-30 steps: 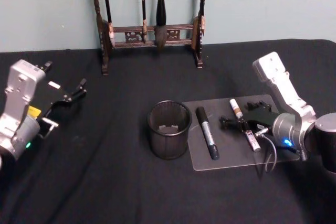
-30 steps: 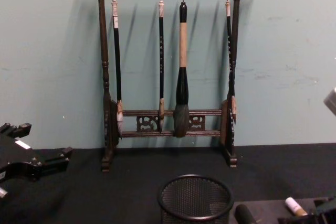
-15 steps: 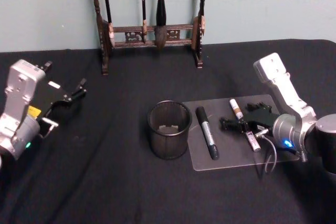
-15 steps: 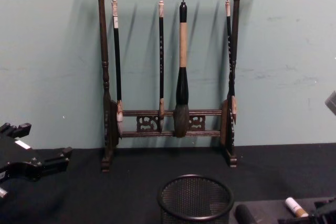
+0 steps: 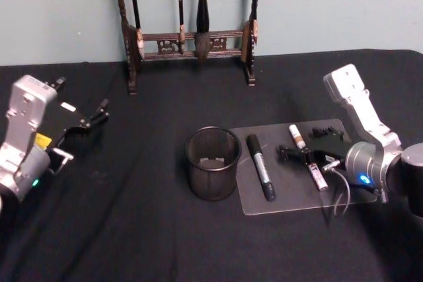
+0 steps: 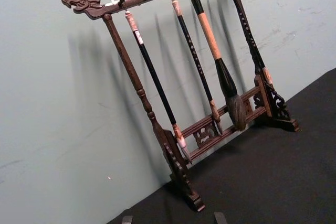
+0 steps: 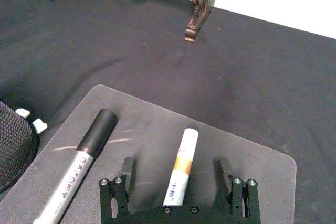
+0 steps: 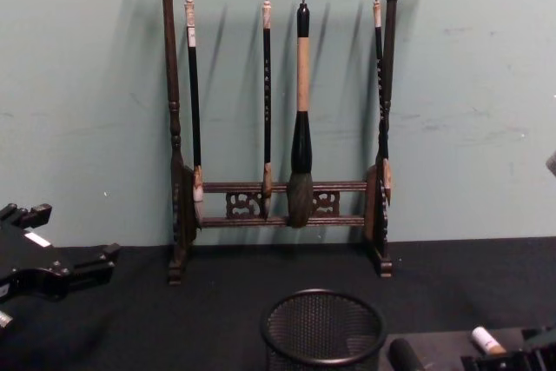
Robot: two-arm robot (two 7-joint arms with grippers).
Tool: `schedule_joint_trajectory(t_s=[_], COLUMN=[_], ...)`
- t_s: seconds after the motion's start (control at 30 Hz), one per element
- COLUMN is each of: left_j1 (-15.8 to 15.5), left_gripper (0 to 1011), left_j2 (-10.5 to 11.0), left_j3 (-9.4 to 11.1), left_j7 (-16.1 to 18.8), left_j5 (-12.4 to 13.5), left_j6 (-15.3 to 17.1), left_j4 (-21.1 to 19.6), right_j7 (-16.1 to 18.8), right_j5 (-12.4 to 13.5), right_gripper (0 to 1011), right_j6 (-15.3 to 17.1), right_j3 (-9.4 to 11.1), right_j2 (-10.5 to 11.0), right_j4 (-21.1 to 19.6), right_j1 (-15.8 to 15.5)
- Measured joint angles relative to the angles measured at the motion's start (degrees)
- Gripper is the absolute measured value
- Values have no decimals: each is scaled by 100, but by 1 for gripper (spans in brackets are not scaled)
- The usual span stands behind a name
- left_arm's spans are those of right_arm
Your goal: Pick up the water-based marker from the table and place it into the pen holder.
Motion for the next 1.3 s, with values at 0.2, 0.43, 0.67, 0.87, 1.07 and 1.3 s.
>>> schedule_joint_trajectory(t_s=[0.2, 0.43, 0.67, 0.87, 1.07, 1.3], left_j1=[0, 0, 0, 0, 0, 0], left_gripper=[1001, 1001, 1001, 1001, 1001, 1001], left_j2=[0, 0, 0, 0, 0, 0], left_j3=[0, 0, 0, 0, 0, 0], left_j7=[0, 0, 0, 0, 0, 0], left_j5=[0, 0, 0, 0, 0, 0], left_j6=[0, 0, 0, 0, 0, 0], left_j4=[0, 0, 0, 0, 0, 0], right_j7=[79, 170, 240, 296, 338, 335], right_j5=[-33, -84, -135, -176, -230, -228], right_gripper=[1002, 1002, 1002, 1002, 1002, 1002], right_j6=[0, 12, 28, 47, 58, 59], right_j3=[75, 154, 200, 229, 241, 239], right_j2=[-23, -62, -92, -110, -127, -127], right_j4=[-20, -12, 6, 26, 39, 40], right_j1=[-25, -59, -82, -91, -95, -94])
